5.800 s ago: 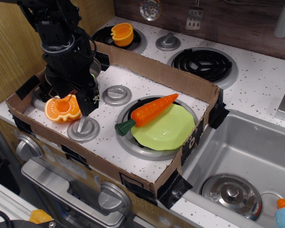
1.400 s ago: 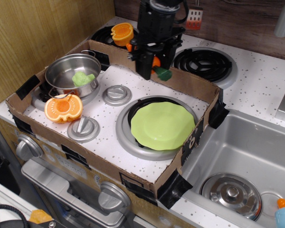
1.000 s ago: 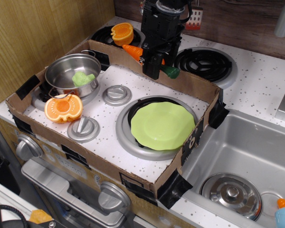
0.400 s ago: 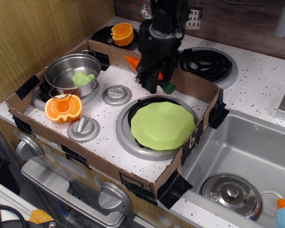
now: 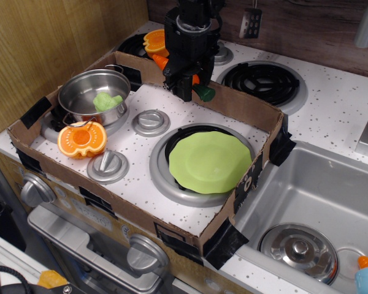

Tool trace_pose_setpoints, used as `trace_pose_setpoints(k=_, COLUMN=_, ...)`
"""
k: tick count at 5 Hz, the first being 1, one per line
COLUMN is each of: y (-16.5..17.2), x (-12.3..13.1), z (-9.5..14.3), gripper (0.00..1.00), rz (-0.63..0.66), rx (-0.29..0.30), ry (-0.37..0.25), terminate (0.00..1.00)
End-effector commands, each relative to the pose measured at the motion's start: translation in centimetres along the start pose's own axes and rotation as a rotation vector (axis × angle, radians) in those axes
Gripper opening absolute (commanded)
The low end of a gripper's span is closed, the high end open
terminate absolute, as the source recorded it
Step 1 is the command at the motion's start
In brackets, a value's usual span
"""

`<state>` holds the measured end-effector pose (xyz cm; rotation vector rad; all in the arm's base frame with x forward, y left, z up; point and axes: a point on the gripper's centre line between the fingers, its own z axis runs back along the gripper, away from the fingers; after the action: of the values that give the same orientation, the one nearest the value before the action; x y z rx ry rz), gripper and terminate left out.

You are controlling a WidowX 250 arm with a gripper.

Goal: Take carrot off plate

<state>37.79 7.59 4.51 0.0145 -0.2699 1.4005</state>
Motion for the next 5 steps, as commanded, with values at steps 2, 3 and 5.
trace_pose_setpoints(k=2, y=1.4, x=1.8, z=0.8, gripper=0.0, rz=0.057, rx=-0.067, ry=-0.038, terminate=0.0)
trace_pose_setpoints(k=3, y=1.8, x=1.8, z=1.1, gripper=1.0, rz=0.024, rx=-0.045, ry=-0.052, terminate=0.0)
trace_pose_setpoints(k=5, y=0.5, x=1.7, z=3.6, gripper=1.0, rz=-0.022, rx=-0.087, ry=-0.128, terminate=0.0)
